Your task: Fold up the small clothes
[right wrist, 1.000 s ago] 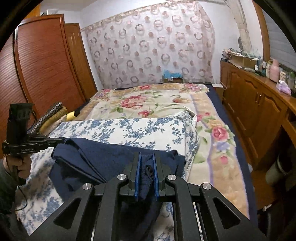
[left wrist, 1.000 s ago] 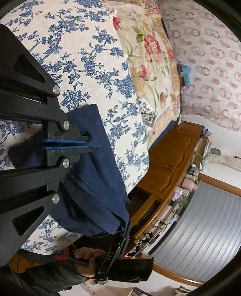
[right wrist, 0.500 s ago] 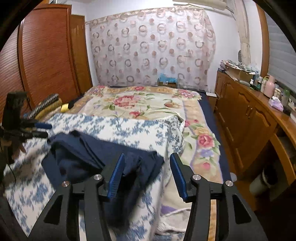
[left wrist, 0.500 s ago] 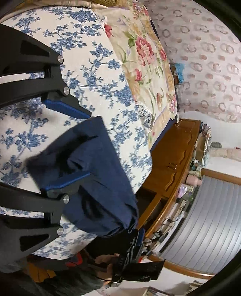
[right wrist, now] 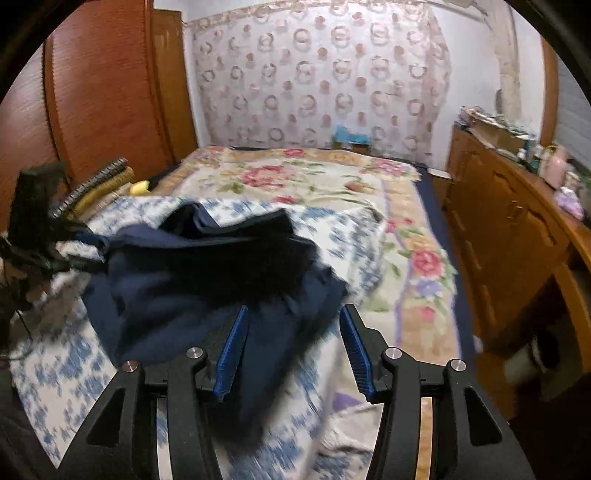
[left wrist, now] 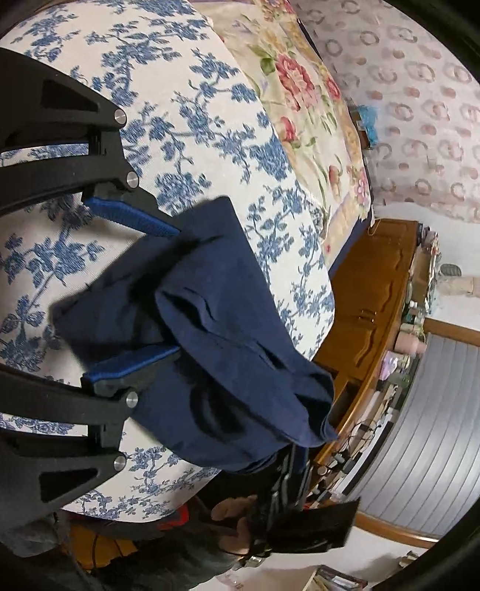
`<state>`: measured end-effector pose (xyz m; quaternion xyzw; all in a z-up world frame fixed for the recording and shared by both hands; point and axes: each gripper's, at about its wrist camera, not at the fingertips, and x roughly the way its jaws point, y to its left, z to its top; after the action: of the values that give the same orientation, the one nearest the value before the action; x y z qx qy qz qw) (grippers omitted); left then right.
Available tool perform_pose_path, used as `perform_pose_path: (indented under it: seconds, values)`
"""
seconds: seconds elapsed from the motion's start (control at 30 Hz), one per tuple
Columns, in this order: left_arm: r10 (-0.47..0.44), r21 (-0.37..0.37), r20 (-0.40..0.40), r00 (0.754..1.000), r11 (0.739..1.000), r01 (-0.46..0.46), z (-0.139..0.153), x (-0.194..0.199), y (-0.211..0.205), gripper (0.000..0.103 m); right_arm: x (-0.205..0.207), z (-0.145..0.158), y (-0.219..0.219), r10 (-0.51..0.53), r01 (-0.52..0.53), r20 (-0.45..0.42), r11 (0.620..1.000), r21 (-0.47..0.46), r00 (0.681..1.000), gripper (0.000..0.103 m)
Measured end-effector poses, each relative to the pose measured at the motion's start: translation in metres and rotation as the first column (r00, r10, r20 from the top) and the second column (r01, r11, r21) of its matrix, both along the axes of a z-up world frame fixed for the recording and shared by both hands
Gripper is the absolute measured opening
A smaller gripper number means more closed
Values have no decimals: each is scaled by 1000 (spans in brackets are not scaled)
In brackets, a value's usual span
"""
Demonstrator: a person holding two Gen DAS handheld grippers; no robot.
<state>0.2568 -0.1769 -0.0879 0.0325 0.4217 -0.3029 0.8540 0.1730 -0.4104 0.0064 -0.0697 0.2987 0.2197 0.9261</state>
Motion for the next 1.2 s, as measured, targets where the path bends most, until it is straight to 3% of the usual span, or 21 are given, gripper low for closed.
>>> perform_pose_path:
  seconds: [0.17,0.2,0.23,0.33,0.4,0.6,0.67,0.7,0.77,0.83,0.97,1.03,1.2]
  values:
    - [1,15,25,1000,1000,-1,3,8,-7,61,24,10,15,95,-94,-24,995,38,995,53]
    - [8,13,29,1000,1000,-9,4,11,-7,61,28,11,16,105,-104,-24,994,44,994,44]
    - [19,6,33,999,1000,-19,6,15,-6,61,32,13,17,120,-118,-27,991,56,992,26]
    - [56,-8,43,997,998,-56,10,27,-4,61,36,16,12,147,-145,-16,985,91,989,13]
    - [97,1,67,993,995,-97,12,33,-1,61,37,19,8,106,-105,-2,989,102,994,12]
    - [236,37,104,966,970,-240,8,51,15,61,38,10,-1,-94,103,-83,988,116,992,13]
    - [266,43,86,960,962,-270,3,58,22,61,34,11,2,-111,118,-81,989,90,990,15]
    - [280,48,78,957,958,-284,1,60,25,61,33,14,6,-126,132,-75,989,71,989,23]
    - [291,41,64,954,955,-294,-1,63,29,61,33,20,10,-176,179,-60,983,35,982,29]
    - [286,14,55,957,958,-288,1,60,32,61,29,26,10,-184,187,-56,981,55,981,43]
    - [252,-34,47,967,968,-251,8,52,30,62,6,29,18,-175,180,-64,980,80,983,55]
    - [226,-42,37,973,974,-224,8,47,26,67,-2,24,22,-164,172,-89,981,85,982,62]
    - [180,-32,-15,983,983,-181,-6,45,13,71,8,9,21,-172,181,-148,982,51,974,65]
